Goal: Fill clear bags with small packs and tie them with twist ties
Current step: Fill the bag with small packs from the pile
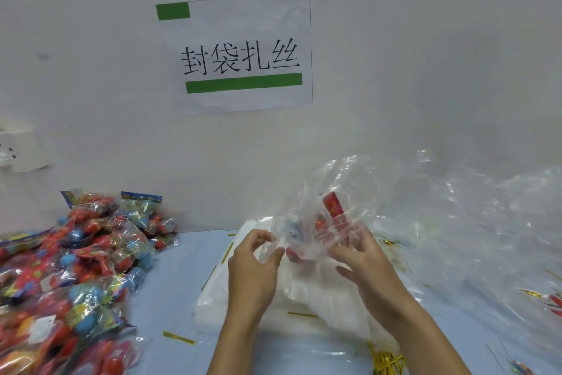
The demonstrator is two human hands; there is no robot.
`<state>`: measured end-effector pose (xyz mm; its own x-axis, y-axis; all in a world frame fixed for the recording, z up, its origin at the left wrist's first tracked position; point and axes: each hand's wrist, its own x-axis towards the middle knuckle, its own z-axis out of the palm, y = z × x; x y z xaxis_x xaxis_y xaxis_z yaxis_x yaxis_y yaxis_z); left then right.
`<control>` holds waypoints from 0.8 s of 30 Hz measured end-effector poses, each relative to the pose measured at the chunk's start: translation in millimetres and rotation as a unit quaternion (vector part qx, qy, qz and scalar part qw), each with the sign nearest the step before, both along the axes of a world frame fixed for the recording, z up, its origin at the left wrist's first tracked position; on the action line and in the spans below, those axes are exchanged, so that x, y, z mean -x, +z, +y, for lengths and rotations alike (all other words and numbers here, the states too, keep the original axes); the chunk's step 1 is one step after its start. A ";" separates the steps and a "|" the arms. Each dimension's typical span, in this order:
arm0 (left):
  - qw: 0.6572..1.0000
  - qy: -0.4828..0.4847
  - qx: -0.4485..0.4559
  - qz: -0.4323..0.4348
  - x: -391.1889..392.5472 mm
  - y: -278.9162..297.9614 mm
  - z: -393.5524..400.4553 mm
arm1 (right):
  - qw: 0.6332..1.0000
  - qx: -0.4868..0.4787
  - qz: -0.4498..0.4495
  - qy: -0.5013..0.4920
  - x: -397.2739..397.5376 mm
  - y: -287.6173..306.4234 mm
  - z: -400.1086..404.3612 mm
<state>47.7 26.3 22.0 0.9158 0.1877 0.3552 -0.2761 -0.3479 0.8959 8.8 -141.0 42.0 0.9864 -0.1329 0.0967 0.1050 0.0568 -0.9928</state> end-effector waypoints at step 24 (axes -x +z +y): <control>0.772 0.206 -0.566 0.205 -52.2 42.9 165.7 | 0.873 -0.005 -0.307 -0.378 15.4 48.8 -33.8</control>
